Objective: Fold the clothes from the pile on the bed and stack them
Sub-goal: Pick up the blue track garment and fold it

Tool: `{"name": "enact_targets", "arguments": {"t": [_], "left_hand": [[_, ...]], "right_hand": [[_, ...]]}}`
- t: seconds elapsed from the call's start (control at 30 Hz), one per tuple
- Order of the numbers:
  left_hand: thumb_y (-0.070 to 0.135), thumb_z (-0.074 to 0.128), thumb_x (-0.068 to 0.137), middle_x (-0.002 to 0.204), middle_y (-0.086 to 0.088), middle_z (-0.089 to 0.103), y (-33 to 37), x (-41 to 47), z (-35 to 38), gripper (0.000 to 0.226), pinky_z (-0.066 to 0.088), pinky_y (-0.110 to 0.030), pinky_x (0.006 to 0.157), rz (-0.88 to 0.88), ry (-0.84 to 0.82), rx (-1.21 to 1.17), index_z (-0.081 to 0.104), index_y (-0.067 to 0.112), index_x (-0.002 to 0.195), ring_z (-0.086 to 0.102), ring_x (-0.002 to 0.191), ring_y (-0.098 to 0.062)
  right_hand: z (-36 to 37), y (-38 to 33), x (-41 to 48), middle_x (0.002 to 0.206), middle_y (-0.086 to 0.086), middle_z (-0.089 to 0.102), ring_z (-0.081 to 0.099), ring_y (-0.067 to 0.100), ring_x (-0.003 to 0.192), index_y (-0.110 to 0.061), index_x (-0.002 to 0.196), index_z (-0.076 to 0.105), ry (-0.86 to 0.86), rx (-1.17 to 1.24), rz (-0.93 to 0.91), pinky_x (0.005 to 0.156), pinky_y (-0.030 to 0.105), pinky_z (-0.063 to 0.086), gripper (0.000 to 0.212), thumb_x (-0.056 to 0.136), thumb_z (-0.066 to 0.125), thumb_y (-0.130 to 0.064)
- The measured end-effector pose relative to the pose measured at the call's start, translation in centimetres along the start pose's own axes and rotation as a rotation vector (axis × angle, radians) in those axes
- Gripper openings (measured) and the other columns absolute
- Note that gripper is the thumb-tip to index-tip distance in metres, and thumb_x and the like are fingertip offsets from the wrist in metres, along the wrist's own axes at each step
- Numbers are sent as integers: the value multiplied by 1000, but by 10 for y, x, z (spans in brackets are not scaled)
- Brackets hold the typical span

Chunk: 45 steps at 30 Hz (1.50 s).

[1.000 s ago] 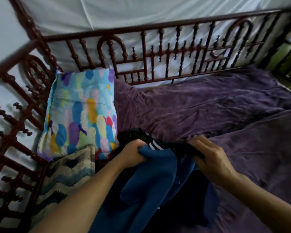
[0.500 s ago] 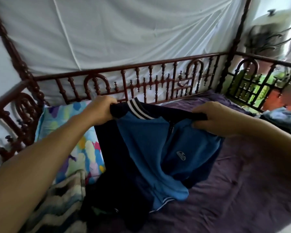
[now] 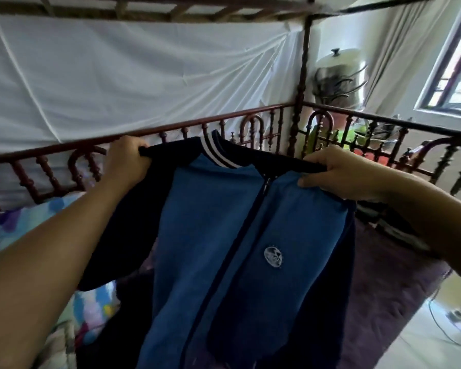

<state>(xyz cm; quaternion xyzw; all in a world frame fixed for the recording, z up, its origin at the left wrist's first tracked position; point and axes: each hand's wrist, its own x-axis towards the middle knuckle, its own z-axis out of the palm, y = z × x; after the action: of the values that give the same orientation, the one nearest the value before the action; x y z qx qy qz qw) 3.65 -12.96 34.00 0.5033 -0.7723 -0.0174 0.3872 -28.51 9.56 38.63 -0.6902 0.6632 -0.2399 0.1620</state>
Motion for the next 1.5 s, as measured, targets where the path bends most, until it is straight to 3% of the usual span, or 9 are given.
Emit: {"name": "enact_targets", "arguments": {"t": [0.2, 0.37, 0.67, 0.87, 1.07, 1.23, 1.33, 1.43, 1.5], "left_hand": [[15, 57, 85, 93, -19, 69, 55, 7, 145, 17, 45, -36, 70, -59, -104, 75, 71, 14, 94, 63, 90, -39], [20, 53, 87, 88, -15, 67, 125, 26, 286, 15, 37, -32, 63, -31, -221, 164, 67, 16, 87, 62, 84, -37], [31, 65, 83, 103, -12, 68, 272, 46, 603, 14, 44, -34, 74, -85, -594, 187, 69, 27, 97, 62, 99, -35], [30, 63, 86, 97, -7, 69, 329, 41, 753, 9, 41, -31, 70, -216, -653, 12, 68, 26, 92, 63, 94, -30], [19, 65, 86, 89, -6, 68, 260, 5, 752, 12, 48, -33, 75, -425, -704, -33, 68, 15, 96, 63, 89, -29], [19, 69, 83, 97, -11, 70, 171, -85, 680, 14, 51, -37, 81, -772, -855, 135, 68, 14, 95, 65, 95, -29], [31, 75, 79, 118, -11, 58, 130, -140, 653, 45, 48, -37, 84, -889, -974, 311, 58, 18, 119, 57, 110, -31], [42, 77, 74, 135, -10, 42, 99, -185, 651, 85, 45, -41, 91, -879, -1104, 423, 31, 28, 143, 44, 124, -32], [40, 74, 78, 128, -8, 52, 89, -206, 661, 67, 47, -41, 86, -806, -1126, 473, 41, 25, 134, 49, 119, -31]], "right_hand": [[23, 143, -10, 92, -3, 67, 62, 21, 88, -22, 89, 63, 30, -254, 158, 76, 33, 47, 6, 92, 62, -27], [35, 307, -11, 96, 6, 65, 61, 34, 91, -32, 89, 44, 91, -306, 359, 75, 41, 50, 13, 91, 54, -41], [56, 638, 19, 102, 10, 64, 60, 35, 93, -30, 105, 49, -44, -172, 749, 67, 35, 40, 15, 94, 47, -40], [74, 792, 42, 102, 12, 64, 60, 36, 92, -22, 104, 51, -117, -170, 930, 67, 36, 40, 17, 96, 46, -36], [110, 833, 75, 116, 14, 59, 58, 35, 104, -17, 122, 51, -315, -220, 957, 83, 39, 48, 32, 91, 49, -23], [178, 774, 143, 129, 6, 48, 48, 27, 119, -22, 131, 45, -494, -300, 546, 85, 36, 47, 45, 88, 55, -24], [233, 735, 189, 137, 2, 41, 38, 25, 125, -26, 138, 40, -482, -351, 267, 80, 37, 49, 56, 85, 55, -18], [290, 713, 224, 154, 3, 20, 34, 27, 130, -31, 149, 22, -538, -448, 73, 82, 37, 47, 75, 84, 58, -17], [318, 710, 237, 147, 4, 32, 44, 28, 124, -33, 144, 32, -605, -505, 57, 81, 38, 47, 63, 88, 57, -21]]}}
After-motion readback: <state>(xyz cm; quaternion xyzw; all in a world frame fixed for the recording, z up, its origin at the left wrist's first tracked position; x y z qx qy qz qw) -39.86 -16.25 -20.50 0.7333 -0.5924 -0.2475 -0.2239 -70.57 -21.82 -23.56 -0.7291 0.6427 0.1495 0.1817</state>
